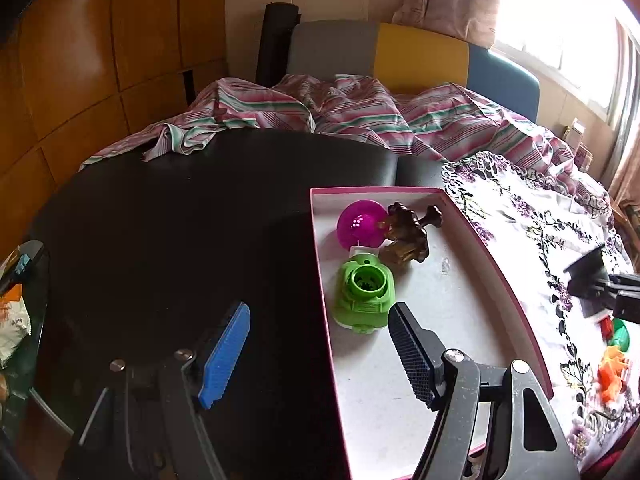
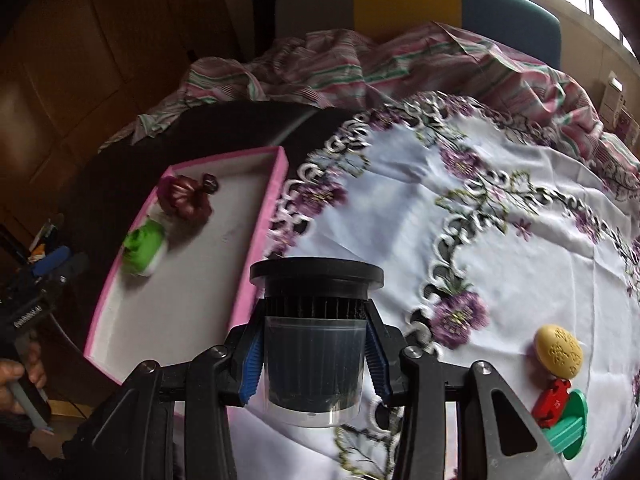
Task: Organize rigid objects
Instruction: 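Carry the black-lidded clear cup into the tray and open the right gripper, then move both tools back over the remaining objects on the tablecloth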
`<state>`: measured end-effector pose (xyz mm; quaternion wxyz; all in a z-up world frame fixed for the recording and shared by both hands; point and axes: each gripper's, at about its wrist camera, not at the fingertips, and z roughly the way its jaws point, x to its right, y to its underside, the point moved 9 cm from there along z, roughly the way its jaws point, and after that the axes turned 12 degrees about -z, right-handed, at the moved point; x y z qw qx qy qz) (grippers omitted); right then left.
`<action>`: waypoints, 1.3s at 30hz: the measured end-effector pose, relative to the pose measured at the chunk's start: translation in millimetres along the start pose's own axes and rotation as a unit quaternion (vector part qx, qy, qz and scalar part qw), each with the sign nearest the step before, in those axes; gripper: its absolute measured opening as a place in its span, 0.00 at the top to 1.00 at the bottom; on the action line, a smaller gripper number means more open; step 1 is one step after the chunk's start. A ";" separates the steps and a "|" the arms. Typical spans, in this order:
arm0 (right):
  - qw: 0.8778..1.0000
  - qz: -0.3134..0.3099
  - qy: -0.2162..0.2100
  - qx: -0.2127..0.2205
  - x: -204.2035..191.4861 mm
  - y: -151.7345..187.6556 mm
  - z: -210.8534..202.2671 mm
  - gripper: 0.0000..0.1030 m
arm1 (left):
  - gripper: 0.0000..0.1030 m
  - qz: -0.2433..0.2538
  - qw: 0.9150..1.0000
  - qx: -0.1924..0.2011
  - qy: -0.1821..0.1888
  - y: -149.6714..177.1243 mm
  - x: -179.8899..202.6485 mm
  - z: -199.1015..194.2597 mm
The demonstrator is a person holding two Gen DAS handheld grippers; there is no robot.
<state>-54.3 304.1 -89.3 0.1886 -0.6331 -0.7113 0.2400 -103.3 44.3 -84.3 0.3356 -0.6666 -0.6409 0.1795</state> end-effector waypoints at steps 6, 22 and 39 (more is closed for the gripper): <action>0.999 -0.036 -0.036 0.003 -60.3 -32.6 20.1 0.58 | 0.30 -0.006 1.000 0.001 0.001 0.7 -6.2 -1.6; 0.998 -0.012 -0.036 -0.056 -102.8 -47.1 106.7 0.57 | 0.30 -0.027 1.000 -0.012 -0.005 9.7 -26.4 4.5; 0.998 0.025 -0.047 -0.028 -92.4 -42.4 101.1 0.34 | 0.30 -0.024 1.000 -0.013 -0.008 13.0 -24.1 2.9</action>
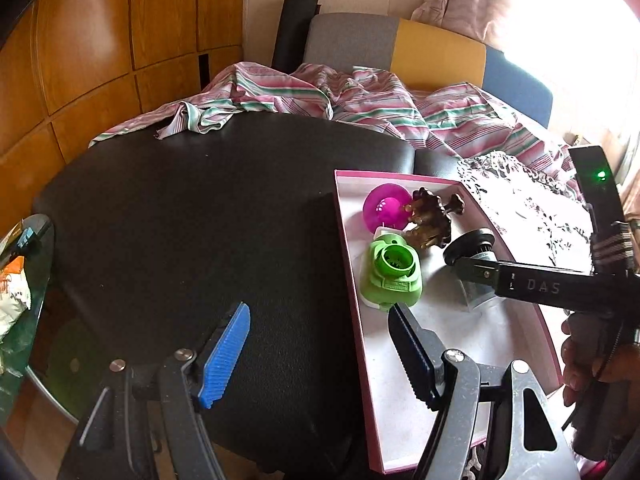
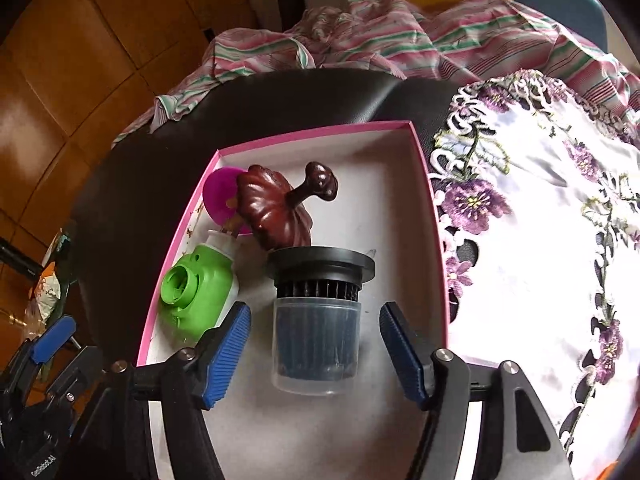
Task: Organize rigid objects
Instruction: 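Move both tools back over the remaining objects on the tablecloth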
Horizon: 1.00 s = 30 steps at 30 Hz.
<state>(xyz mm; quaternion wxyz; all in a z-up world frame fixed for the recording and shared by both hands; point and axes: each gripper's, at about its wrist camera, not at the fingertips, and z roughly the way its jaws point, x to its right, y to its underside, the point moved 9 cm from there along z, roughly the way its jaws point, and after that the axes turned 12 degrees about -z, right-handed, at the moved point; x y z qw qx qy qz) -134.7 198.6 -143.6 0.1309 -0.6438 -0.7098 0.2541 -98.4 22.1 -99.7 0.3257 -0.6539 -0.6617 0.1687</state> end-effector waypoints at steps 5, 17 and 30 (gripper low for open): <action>1.000 -0.010 0.011 0.016 -0.1 0.4 -13.2 0.34 | 0.29 0.003 1.000 0.000 0.000 0.9 2.4 -1.0; 0.998 -0.034 0.030 0.050 7.0 9.2 -53.9 0.34 | 0.29 0.016 1.000 0.004 0.002 0.9 11.5 -7.9; 0.995 -0.004 0.082 0.062 81.0 35.2 -110.4 0.34 | 0.29 0.042 0.999 0.009 0.007 2.9 27.8 -14.9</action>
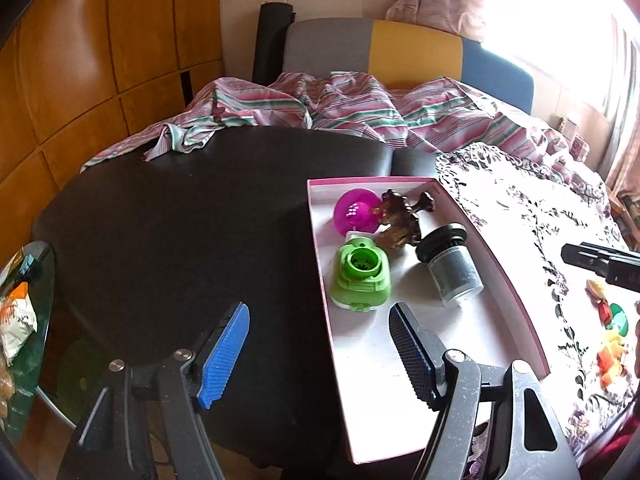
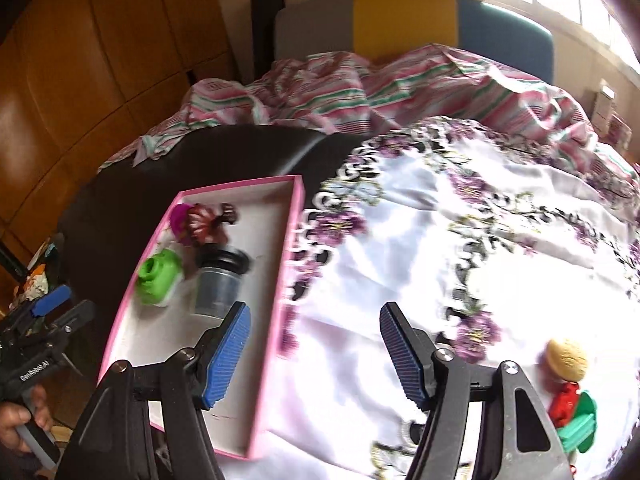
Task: Organize rigid objects
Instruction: 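Move both tools back over the remaining objects on the tablecloth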
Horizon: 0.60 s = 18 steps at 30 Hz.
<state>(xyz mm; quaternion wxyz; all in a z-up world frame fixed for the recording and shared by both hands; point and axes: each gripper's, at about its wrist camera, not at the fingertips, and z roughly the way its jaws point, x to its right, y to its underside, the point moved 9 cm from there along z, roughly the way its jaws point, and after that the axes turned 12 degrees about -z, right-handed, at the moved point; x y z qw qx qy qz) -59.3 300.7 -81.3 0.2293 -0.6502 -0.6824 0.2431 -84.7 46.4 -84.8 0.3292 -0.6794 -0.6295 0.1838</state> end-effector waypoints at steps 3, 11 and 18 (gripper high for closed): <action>1.000 0.015 0.023 -0.007 30.4 8.4 -7.8 0.34 | 0.29 0.008 1.000 0.002 0.004 -0.1 7.1 -2.0; 0.989 0.092 0.110 -0.023 149.5 47.5 -31.7 0.34 | 0.29 0.022 0.999 0.002 0.023 -1.2 27.9 -7.1; 0.946 0.285 0.156 -0.019 258.4 117.6 -53.1 0.33 | 0.29 0.061 0.997 -0.006 0.055 6.1 70.8 -9.2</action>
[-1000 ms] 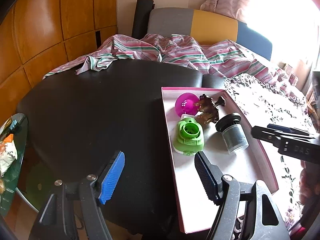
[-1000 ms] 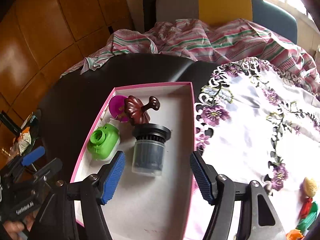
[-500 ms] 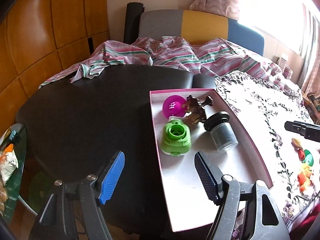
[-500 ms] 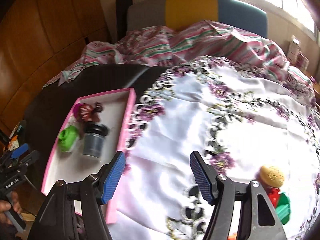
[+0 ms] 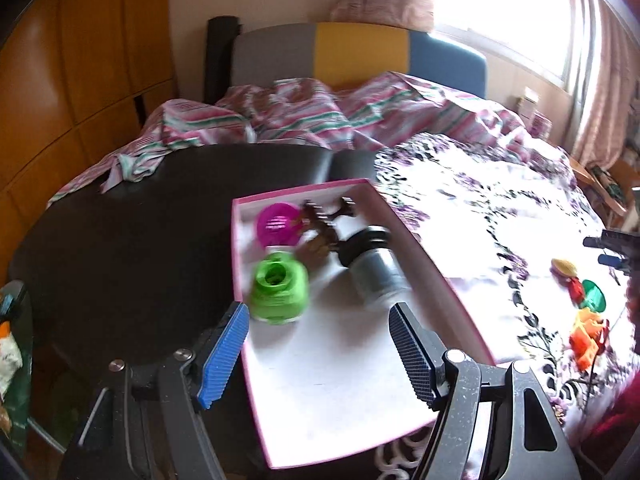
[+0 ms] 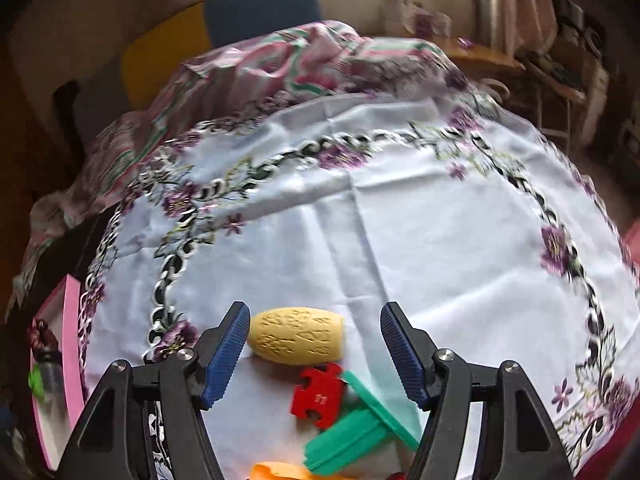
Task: Organize rigid objects
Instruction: 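Move both tools back over the remaining objects on the tablecloth, then grasp the orange connected cubes with the left gripper while the right grasps the yellow egg sponge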
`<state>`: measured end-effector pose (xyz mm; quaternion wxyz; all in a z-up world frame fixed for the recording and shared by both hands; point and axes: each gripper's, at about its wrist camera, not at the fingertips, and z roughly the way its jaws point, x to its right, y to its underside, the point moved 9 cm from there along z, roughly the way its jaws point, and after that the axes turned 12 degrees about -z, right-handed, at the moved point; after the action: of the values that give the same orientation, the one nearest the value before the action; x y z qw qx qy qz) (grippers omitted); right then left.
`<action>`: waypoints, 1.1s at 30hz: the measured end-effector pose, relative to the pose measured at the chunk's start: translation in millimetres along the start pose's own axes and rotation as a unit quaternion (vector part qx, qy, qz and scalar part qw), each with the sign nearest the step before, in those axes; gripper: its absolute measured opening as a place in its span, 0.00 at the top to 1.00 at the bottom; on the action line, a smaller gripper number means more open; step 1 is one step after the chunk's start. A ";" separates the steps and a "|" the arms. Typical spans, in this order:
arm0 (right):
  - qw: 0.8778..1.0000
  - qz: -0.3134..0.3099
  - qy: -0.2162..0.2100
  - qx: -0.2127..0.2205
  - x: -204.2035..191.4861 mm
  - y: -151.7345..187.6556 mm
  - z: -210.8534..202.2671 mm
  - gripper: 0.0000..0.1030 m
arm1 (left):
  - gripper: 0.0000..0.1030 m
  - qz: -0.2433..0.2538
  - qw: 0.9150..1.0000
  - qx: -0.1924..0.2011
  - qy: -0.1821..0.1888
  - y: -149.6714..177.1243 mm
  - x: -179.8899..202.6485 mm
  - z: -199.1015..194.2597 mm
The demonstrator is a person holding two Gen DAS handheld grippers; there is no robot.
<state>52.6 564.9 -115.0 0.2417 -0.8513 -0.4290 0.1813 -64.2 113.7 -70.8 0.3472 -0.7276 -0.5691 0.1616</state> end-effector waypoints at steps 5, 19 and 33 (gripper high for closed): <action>0.996 0.071 -0.024 -0.038 20.3 14.1 11.7 0.33 | 0.29 0.029 0.999 -0.016 0.037 4.8 41.8 4.5; 0.996 0.033 -0.080 -0.015 -11.6 6.9 -4.2 0.33 | 0.29 0.173 0.964 -0.085 0.184 60.2 214.3 34.8; 0.990 0.071 -0.125 0.010 -2.4 -2.2 -17.6 0.33 | 0.12 0.338 0.872 -0.143 0.325 152.0 322.3 21.9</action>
<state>58.9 559.6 -99.2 0.1812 -0.8478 -0.3922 0.3074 127.5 407.0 -139.5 0.3288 -0.9287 -0.1604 -0.0601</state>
